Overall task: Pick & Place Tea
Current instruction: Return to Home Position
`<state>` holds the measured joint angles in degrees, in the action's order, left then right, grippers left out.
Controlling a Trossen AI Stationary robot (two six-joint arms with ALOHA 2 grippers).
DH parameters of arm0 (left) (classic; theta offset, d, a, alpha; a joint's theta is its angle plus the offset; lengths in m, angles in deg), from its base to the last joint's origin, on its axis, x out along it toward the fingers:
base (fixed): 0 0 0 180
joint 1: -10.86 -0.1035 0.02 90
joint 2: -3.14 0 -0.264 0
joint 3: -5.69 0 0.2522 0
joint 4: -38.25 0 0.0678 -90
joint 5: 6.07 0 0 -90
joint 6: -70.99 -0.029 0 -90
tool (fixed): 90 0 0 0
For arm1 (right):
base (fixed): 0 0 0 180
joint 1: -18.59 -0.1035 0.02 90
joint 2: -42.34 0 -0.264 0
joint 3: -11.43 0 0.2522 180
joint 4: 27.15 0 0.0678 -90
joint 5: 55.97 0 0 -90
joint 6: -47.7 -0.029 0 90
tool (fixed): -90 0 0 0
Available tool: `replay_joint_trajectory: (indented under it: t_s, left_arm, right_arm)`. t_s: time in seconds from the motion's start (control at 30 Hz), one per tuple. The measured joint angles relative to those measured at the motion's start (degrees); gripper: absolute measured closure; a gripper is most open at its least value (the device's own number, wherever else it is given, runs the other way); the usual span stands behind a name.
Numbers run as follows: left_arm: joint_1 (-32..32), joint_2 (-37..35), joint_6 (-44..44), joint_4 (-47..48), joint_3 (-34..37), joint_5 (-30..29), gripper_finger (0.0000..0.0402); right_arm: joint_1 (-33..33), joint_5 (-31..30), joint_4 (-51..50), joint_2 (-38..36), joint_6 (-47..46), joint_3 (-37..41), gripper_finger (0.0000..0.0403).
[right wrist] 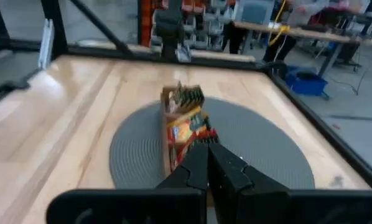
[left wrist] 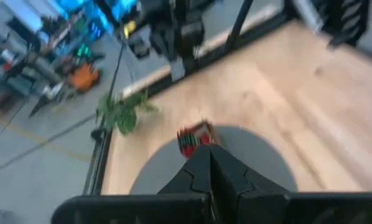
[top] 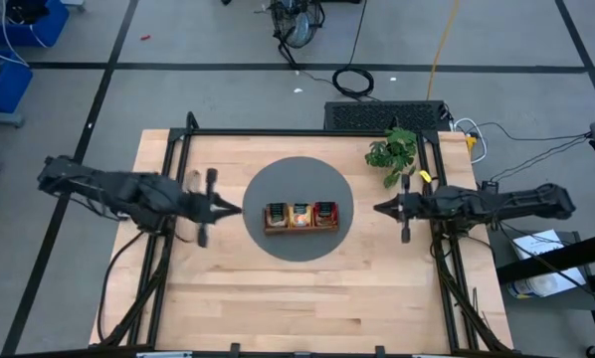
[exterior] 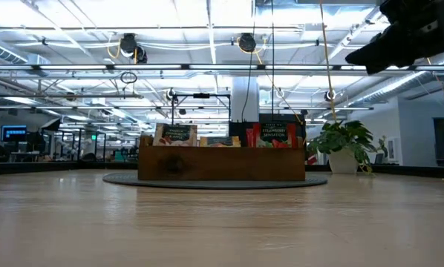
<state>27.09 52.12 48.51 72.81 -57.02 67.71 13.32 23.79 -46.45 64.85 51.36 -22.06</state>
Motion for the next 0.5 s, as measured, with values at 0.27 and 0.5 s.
replay_joint_trajectory:
  t_s: [0.27,0.5]
  left_arm:
    - [-3.61,-19.76,-4.96,-6.94,12.72,8.96,0.0397]
    - [-8.83,-37.33,-3.95,-21.78,31.28,11.17,0.0396]
  right_arm:
    - [0.08,4.29,1.62,-9.35,2.12,4.7,0.0403]
    - [2.48,4.33,8.88,-19.32,1.39,11.65,0.0403]
